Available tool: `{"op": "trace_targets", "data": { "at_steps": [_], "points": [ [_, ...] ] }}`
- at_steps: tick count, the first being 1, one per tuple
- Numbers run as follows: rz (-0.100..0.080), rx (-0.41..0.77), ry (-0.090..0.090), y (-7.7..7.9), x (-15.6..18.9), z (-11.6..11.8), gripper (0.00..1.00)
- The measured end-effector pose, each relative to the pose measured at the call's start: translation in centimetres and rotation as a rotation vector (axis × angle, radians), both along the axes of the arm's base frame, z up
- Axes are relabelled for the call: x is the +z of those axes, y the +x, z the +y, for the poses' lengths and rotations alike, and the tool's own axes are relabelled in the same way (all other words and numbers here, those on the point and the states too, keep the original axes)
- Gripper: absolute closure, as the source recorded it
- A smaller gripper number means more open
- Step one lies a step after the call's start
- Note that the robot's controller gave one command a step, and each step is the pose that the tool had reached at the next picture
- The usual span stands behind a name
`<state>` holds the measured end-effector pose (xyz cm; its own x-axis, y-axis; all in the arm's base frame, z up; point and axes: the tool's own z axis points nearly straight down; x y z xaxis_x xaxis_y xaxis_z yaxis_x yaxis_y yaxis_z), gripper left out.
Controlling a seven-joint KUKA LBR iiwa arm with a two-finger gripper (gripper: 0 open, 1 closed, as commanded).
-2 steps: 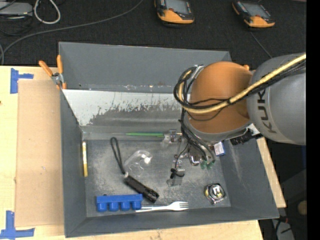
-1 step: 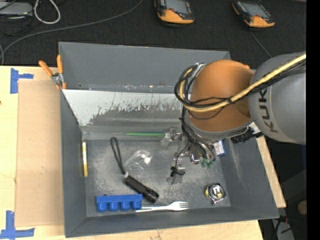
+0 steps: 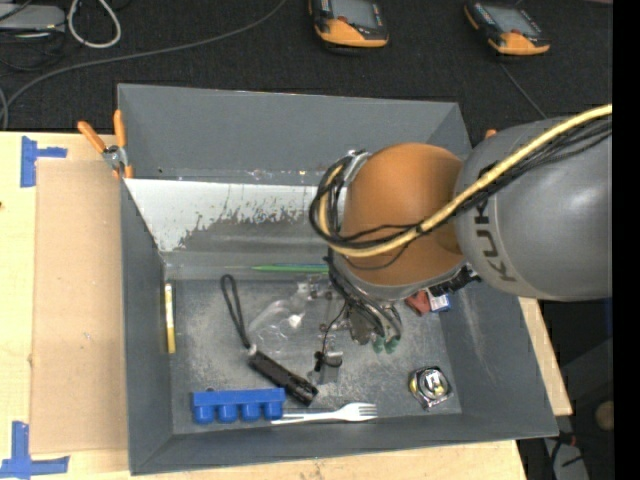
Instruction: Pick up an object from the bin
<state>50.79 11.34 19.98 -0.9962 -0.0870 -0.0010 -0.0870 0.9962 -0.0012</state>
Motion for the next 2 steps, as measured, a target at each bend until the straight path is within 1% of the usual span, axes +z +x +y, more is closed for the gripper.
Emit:
{"op": "trace_targets", "data": {
  "at_steps": [1, 2],
  "points": [
    [0.006, -0.001, 0.002, -2.5, -3.6, 2.9, 0.00],
    [0.003, 0.200, 0.003, -2.4, -9.9, 8.4, 0.00]
  ]
}}
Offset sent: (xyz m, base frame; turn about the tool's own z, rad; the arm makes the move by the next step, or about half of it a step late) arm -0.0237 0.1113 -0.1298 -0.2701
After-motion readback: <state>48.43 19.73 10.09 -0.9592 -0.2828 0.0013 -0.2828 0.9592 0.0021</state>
